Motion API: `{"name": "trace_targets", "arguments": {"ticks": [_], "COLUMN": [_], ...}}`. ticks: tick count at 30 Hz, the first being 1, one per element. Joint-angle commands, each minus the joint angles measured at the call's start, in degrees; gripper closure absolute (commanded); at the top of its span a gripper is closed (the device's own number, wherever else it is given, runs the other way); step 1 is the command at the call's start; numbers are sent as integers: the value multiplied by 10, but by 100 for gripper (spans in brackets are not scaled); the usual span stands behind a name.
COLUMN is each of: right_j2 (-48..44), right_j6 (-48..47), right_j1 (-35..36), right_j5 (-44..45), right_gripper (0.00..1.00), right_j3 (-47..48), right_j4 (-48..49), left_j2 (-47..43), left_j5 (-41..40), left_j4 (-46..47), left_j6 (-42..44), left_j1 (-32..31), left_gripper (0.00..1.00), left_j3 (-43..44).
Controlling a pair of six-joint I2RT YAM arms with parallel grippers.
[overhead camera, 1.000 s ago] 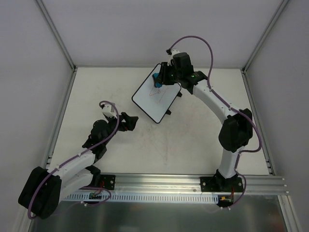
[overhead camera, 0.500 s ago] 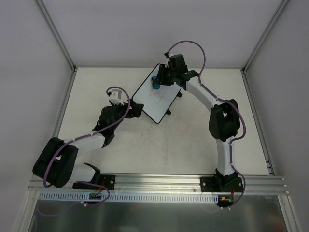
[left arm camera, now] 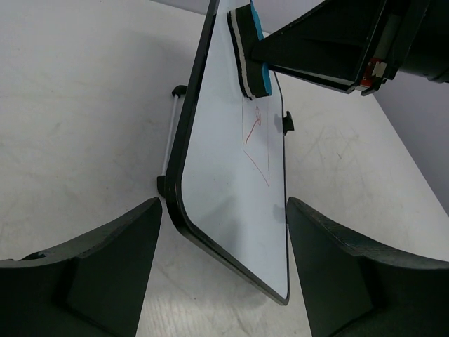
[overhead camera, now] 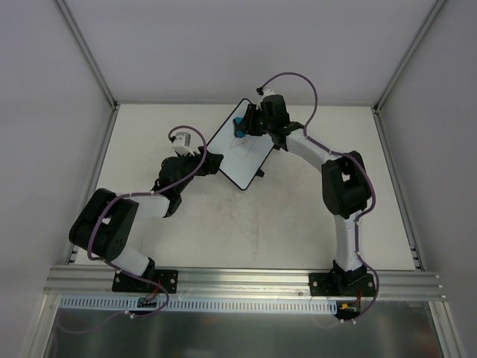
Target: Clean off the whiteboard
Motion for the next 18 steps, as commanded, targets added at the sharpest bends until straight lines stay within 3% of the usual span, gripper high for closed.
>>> {"name": "trace_targets", "arguments": {"ticks": [1, 11, 18], "right_j2": [-46, -35, -33], "right_j6": [13, 11, 11], "right_j1": [-2, -2, -2], "right_j5": [5, 1, 2], "right_gripper": [100, 100, 100], "right_j3": [-32, -24, -22], "right_j4": [97, 99, 99], "left_j2": [19, 68, 106], "left_j5": [30, 41, 26], "left_j4": [79, 130, 235], "left_j6": [-17, -38, -93], "left_j1": [9, 11, 19], "left_gripper": [28, 34, 46], "left_j3": [24, 29, -14]}}
